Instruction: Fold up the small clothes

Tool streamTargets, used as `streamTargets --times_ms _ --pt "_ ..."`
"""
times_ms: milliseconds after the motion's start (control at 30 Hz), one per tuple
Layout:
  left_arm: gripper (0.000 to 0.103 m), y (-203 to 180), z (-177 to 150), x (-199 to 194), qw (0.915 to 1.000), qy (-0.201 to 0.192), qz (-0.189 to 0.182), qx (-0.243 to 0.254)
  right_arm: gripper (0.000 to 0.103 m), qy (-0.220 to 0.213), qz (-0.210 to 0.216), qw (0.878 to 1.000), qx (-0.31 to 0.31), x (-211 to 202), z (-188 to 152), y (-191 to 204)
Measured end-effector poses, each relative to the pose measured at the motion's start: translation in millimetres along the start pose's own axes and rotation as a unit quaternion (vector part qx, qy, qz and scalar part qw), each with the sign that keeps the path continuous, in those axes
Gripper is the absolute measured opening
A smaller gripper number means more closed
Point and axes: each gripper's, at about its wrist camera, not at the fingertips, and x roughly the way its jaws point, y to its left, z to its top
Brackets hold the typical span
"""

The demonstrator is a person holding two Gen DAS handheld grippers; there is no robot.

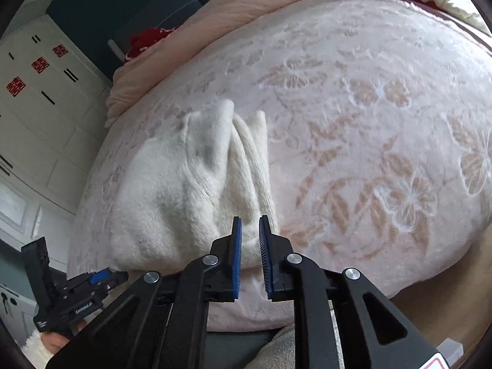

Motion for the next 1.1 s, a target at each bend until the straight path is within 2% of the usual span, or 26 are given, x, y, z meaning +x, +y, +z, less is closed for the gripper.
streamTargets --times_ms 100,167,233,300,333,367,400,500,533,600,633,700,800,933,1033,1100 --pt "0.047 -4 13 -29 0.9981 -0.043 -0.037 -0.023 0.015 -0.01 0.023 0.999 -0.044 7 26 38" --pt "0.051 -5 34 -28 0.9961 -0.06 -0.047 -0.044 0.015 -0.007 0.026 0.997 -0.069 25 40 60" --pt "0.051 -4 57 -13 0.9954 -0.063 -0.036 -0.063 0.015 0.016 0.029 0.996 -0.08 58 54 76" --pt "0.051 -1 75 13 0.9956 -0.047 -0.024 -0.077 0.014 0.042 -0.001 0.996 -0.083 93 61 77" --pt "0.051 2 82 33 0.9962 -0.03 -0.006 -0.082 0.014 0.06 -0.036 0.994 -0.083 115 61 72" --pt "0.051 2 83 40 0.9963 -0.026 0.003 -0.082 0.008 0.076 -0.08 0.99 -0.083 137 59 61" --pt "0.054 2 86 52 0.9967 -0.023 0.019 -0.076 0.0 0.083 -0.083 0.99 -0.076 148 57 50" --pt "0.059 -9 88 56 0.9972 -0.023 0.041 -0.057 0.001 0.074 -0.039 0.996 -0.027 128 61 38" --pt "0.06 -13 88 56 0.9972 -0.023 0.048 -0.052 0.006 0.063 -0.034 0.997 -0.022 116 61 39" --pt "0.062 -16 85 54 0.9973 -0.023 0.056 -0.043 0.014 0.037 -0.029 0.999 -0.017 93 54 38" --pt "0.063 -18 84 55 0.9972 -0.024 0.061 -0.035 0.017 0.043 -0.029 0.999 -0.014 92 47 34" --pt "0.064 -21 82 56 0.997 -0.028 0.067 -0.028 0.017 0.076 -0.041 0.996 -0.021 109 32 25" --pt "0.066 -25 81 57 0.9966 -0.028 0.075 -0.02 0.014 0.063 -0.042 0.997 -0.019 100 29 26" --pt "0.066 -23 80 54 0.997 -0.025 0.07 -0.023 0.021 0.036 -0.031 0.999 -0.016 63 27 40" --pt "0.066 -21 79 54 0.9972 -0.023 0.069 -0.021 0.045 0.048 -0.046 0.997 -0.025 54 8 39" --pt "0.066 -20 77 52 0.9972 -0.023 0.067 -0.023 0.05 0.066 -0.061 0.995 -0.039 57 -7 34"
